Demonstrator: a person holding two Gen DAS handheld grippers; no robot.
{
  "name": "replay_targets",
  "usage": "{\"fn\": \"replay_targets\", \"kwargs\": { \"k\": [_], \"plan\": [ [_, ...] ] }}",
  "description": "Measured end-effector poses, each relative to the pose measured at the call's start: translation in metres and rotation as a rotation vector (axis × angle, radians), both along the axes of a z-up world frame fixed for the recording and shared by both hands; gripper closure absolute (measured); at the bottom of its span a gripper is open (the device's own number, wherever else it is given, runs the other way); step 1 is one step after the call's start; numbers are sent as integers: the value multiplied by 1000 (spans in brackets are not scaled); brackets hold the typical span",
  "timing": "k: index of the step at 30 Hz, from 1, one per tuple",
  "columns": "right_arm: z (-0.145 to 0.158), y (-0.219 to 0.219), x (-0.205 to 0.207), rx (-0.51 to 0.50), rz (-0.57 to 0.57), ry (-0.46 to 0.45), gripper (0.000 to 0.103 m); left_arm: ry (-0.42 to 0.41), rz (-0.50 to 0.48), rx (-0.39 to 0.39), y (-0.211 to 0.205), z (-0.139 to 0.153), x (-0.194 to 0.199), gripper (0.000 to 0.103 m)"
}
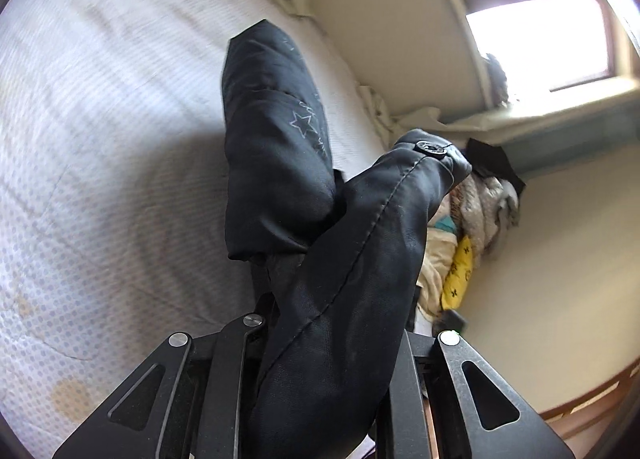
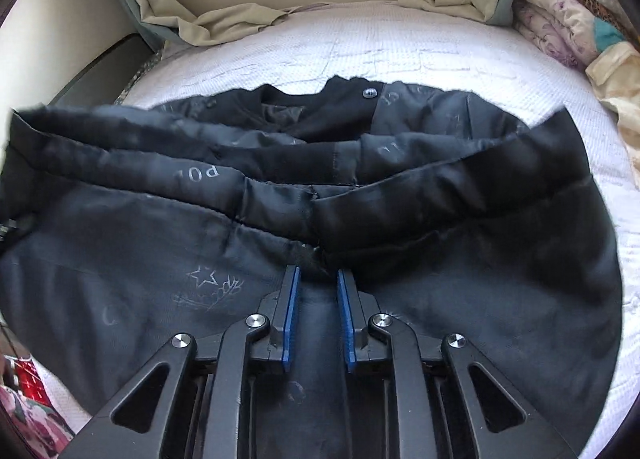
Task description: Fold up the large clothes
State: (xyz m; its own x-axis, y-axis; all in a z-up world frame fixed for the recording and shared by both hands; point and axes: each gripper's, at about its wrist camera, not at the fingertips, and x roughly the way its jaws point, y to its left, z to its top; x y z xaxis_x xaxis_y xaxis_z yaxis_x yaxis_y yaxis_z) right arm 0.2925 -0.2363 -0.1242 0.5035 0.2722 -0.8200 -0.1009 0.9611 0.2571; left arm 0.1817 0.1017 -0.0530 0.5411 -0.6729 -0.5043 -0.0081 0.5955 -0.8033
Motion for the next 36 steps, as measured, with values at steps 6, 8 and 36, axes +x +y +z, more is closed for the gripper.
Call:
{"fn": "replay_targets", "kwargs": {
  "k": [6, 8, 36],
  "plan": [
    [-21, -24, 9, 161, -67, 58, 103, -147, -73, 85, -51, 50, -8, 84],
    [-29, -31, 11, 217, -85, 76, 103, -194, -105, 121, -74, 66, -12, 84],
    [23, -208, -63, 761, -397, 86, 57, -200, -300, 483, -311, 45, -32, 83]
  ]
}}
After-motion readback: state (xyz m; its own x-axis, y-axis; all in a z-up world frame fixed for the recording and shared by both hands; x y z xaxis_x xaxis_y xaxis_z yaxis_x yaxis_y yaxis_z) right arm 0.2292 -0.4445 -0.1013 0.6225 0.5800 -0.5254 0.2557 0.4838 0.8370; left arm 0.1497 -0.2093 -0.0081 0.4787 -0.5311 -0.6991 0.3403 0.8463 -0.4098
